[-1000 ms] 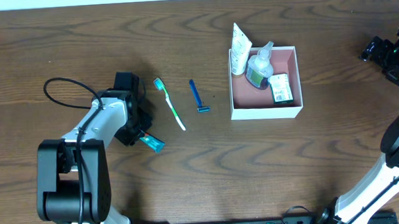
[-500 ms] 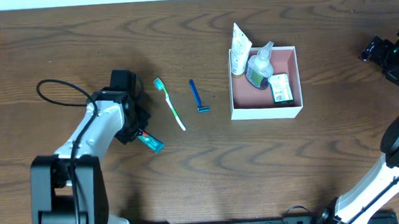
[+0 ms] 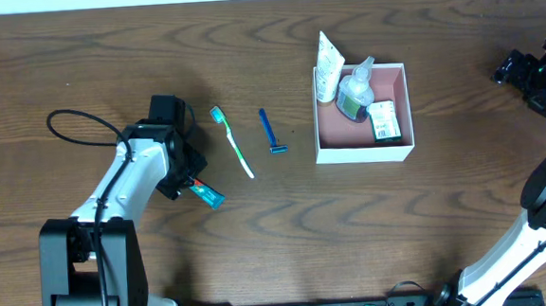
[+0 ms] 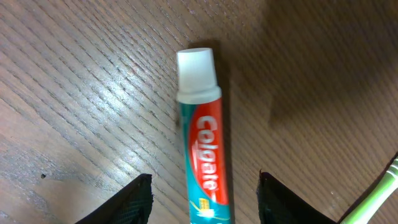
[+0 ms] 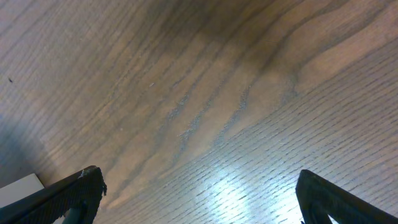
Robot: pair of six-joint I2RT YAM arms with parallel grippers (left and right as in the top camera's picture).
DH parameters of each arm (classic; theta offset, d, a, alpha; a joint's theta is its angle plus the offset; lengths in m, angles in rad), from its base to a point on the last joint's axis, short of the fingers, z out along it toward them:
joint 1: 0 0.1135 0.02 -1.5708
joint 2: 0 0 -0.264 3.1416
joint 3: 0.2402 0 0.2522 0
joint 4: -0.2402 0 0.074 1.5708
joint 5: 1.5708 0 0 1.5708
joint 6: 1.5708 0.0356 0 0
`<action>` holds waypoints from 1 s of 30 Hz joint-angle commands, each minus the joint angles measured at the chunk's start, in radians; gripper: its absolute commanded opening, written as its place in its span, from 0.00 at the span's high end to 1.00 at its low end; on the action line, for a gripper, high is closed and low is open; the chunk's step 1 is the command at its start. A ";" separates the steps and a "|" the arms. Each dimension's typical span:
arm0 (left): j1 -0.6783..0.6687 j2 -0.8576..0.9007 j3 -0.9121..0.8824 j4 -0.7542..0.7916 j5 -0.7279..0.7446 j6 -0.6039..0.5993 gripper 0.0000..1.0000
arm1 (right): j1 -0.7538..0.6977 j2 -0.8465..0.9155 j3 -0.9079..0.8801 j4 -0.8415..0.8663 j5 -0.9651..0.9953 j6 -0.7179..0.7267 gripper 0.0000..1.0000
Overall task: Pack container
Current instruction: 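Lower left gripper and grasp the toothpaste tube by its cap end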
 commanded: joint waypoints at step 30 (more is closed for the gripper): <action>-0.001 0.066 -0.046 0.031 -0.011 -0.021 0.51 | -0.003 -0.025 -0.005 0.000 0.002 0.011 0.01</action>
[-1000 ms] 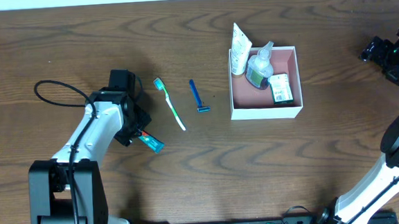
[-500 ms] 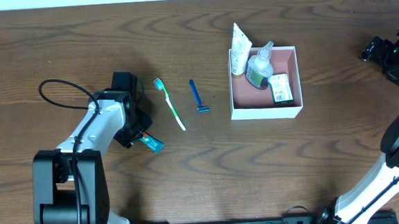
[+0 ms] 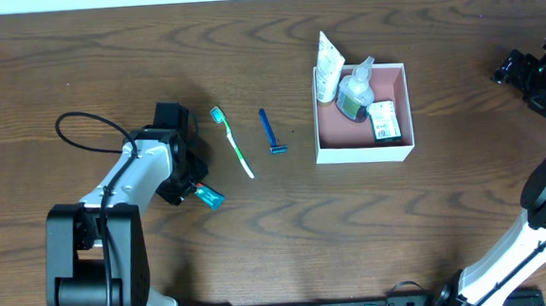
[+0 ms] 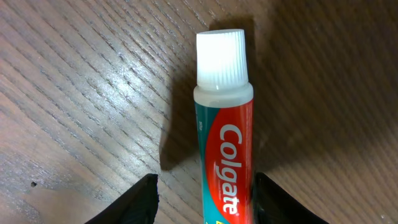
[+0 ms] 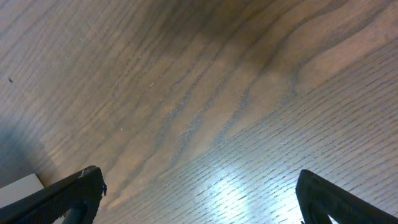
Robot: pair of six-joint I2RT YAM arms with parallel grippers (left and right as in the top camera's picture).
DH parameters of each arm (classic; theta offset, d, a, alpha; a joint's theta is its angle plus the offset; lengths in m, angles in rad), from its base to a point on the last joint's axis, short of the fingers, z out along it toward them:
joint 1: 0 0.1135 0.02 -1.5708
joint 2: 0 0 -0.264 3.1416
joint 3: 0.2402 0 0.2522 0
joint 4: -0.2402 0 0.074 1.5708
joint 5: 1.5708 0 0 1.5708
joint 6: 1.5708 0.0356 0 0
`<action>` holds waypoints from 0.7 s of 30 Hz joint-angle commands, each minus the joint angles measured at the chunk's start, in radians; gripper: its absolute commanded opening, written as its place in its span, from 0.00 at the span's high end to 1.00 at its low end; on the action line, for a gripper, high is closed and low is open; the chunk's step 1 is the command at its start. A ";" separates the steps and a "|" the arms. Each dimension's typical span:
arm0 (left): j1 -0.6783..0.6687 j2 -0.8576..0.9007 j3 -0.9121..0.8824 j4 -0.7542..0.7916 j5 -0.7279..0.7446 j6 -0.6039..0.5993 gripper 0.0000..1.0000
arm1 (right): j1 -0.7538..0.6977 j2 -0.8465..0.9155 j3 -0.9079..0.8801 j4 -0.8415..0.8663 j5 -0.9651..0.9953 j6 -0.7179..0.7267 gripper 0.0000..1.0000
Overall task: Pack container
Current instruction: 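Lower left gripper and grasp the toothpaste tube by its cap end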
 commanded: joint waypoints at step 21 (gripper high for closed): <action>-0.001 0.013 -0.037 0.025 -0.011 -0.013 0.70 | -0.003 -0.025 -0.005 0.000 0.002 0.011 0.01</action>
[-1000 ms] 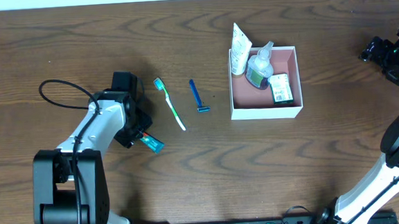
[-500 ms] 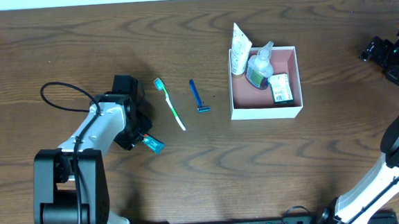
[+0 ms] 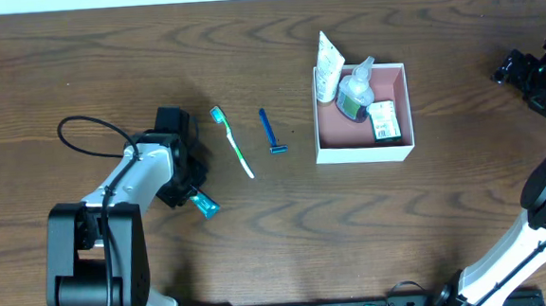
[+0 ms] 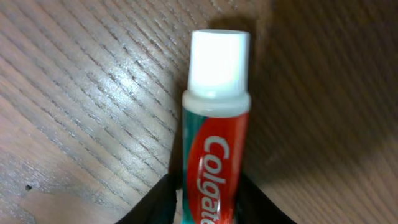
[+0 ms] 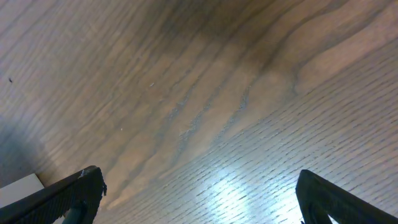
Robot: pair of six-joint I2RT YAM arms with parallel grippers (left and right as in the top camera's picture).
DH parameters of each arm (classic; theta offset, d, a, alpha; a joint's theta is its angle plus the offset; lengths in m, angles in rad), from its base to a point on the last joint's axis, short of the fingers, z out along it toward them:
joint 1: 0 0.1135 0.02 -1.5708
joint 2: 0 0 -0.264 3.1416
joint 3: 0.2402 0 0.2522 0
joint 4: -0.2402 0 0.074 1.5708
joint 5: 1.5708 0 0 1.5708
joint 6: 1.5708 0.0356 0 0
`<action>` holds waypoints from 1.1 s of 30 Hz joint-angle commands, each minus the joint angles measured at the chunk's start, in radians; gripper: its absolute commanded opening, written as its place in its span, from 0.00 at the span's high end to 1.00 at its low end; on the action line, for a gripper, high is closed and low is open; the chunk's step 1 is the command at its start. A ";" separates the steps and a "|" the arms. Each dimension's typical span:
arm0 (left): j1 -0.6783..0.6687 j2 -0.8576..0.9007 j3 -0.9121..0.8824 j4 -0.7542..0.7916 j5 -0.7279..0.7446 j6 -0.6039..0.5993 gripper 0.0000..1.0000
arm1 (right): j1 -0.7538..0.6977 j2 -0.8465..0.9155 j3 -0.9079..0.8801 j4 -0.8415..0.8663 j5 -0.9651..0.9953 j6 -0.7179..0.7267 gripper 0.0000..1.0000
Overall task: Pack container
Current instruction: 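Lower left gripper and grasp the toothpaste tube by its cap end, then carry the toothpaste tube with left gripper into the box, release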
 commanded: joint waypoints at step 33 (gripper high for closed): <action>-0.203 -0.204 0.374 0.076 0.177 0.131 0.81 | -0.003 -0.025 -0.005 0.000 0.003 0.011 0.01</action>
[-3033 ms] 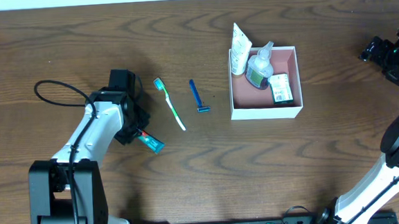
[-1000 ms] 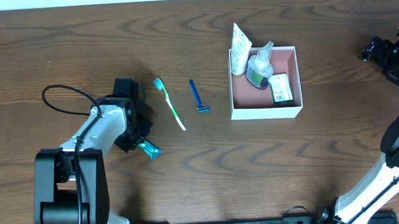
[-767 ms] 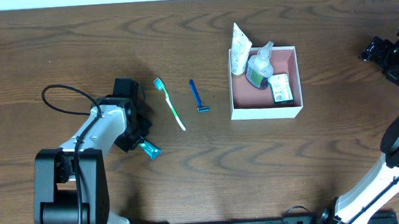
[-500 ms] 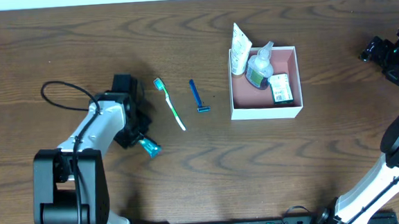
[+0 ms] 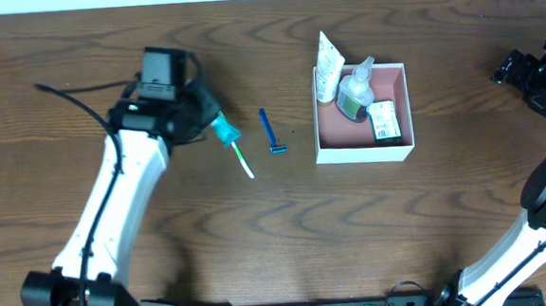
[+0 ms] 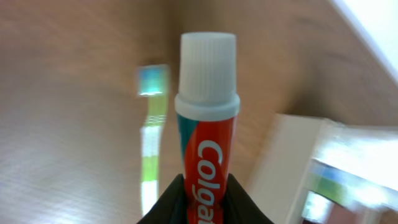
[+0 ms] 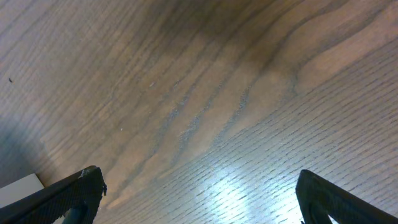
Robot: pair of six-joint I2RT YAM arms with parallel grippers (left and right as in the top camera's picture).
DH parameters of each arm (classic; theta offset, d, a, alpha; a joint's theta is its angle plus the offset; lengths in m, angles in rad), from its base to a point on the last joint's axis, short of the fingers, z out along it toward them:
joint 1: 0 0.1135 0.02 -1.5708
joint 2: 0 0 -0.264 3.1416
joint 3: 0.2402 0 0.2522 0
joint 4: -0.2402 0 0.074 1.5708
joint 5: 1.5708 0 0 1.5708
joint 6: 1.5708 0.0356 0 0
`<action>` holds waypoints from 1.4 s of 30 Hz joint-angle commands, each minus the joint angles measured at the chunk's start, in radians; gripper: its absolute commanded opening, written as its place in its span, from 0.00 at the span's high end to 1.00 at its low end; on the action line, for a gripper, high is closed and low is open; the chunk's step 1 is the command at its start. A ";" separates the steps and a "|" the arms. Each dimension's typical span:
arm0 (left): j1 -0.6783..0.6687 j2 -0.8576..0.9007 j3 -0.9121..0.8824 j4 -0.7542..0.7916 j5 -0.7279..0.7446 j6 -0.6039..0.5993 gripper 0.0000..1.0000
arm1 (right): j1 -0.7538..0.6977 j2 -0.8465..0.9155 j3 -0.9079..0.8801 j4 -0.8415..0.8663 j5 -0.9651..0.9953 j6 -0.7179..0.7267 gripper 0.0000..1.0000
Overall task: Pack container
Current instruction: 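Carry the toothpaste tube with left gripper into the box, release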
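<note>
My left gripper (image 5: 209, 124) is shut on a red and teal Colgate toothpaste tube (image 6: 206, 134), held above the table over the head of the green toothbrush (image 5: 241, 158). In the left wrist view the tube's white cap points away, with the toothbrush (image 6: 150, 152) blurred below it. A blue razor (image 5: 271, 134) lies to the right of the brush. The pink box (image 5: 403, 107) with white walls holds a clear bottle (image 5: 355, 91), a white tube (image 5: 327, 57) and a green packet (image 5: 383, 121). My right gripper (image 7: 199, 199) is open above bare wood at the far right.
A black cable (image 5: 65, 90) trails from the left arm over the table's left part. The dark wood table (image 5: 287, 228) stretches between the razor and the box, and along the front.
My left gripper, then shut on the toothpaste low at the table's left, now holds it lifted farther back and to the right, over the toothbrush head. The right arm is unchanged.
At first my left gripper stood open around the toothpaste lying on the table. Its fingers then stood closer to the tube, then shut on it. Now the tube is held raised over the toothbrush. My right gripper stayed open at the far right throughout.
</note>
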 commanded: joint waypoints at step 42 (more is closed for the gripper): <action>-0.540 0.208 0.019 0.539 -0.280 -0.120 0.81 | -0.003 -0.025 -0.005 0.000 0.002 0.011 0.01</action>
